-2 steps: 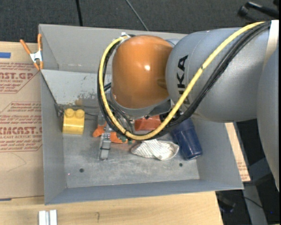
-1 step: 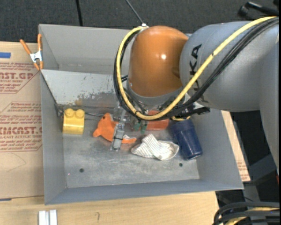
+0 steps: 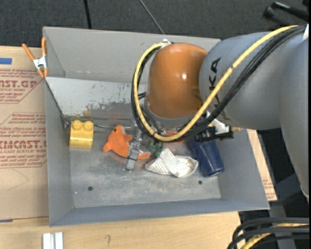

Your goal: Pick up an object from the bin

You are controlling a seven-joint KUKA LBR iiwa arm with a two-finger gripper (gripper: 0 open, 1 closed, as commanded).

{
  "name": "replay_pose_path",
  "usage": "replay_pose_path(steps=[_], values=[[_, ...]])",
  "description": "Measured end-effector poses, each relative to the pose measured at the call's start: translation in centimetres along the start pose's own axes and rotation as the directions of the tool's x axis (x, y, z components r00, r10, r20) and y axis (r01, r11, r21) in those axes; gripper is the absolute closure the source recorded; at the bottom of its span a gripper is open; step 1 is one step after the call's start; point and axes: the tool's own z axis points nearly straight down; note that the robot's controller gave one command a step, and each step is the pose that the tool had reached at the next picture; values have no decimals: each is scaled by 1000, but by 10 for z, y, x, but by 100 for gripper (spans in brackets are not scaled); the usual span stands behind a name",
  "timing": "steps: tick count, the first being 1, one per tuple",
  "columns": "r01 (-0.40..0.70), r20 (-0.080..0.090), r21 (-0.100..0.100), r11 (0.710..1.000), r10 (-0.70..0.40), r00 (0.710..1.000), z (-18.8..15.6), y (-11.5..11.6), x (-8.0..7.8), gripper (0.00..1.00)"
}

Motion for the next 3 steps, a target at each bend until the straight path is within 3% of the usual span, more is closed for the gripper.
replay_pose_path(steps=[1, 2, 3], values=[[-72, -6, 2, 997, 72, 997, 61, 8, -12, 0], [-291, -8, 8, 957, 291, 957, 102, 18, -39, 0], [-281, -9, 8, 960, 281, 960, 142, 5, -33, 100]])
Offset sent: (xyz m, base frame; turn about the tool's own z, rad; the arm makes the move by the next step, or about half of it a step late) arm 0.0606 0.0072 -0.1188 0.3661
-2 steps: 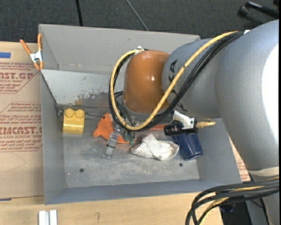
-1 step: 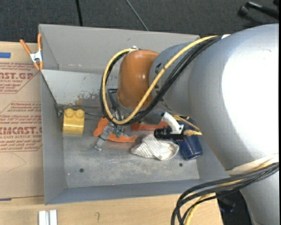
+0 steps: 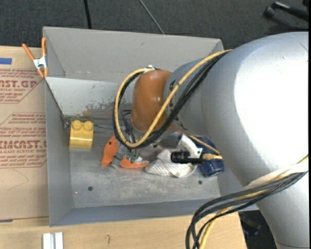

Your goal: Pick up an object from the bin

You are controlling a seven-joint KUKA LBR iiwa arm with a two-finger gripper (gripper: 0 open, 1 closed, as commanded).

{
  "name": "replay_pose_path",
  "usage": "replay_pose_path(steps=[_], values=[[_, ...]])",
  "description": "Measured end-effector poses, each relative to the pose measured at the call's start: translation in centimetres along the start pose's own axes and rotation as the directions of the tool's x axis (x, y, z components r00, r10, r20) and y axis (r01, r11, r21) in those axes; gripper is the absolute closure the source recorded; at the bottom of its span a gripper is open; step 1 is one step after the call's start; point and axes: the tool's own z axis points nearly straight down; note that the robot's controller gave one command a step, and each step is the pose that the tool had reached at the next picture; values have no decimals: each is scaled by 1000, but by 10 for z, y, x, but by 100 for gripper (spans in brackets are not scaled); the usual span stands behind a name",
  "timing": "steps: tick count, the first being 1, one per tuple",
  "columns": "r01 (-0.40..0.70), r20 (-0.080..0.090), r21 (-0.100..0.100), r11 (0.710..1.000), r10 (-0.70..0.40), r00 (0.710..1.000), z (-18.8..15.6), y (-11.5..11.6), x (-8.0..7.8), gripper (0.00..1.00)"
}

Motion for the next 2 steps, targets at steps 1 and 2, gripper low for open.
replay_pose_path(steps=[1, 2], values=[[0, 0, 0, 1000, 0, 1000, 0, 0, 0, 100], [53, 6, -6, 999, -53, 999, -183, 16, -6, 100]])
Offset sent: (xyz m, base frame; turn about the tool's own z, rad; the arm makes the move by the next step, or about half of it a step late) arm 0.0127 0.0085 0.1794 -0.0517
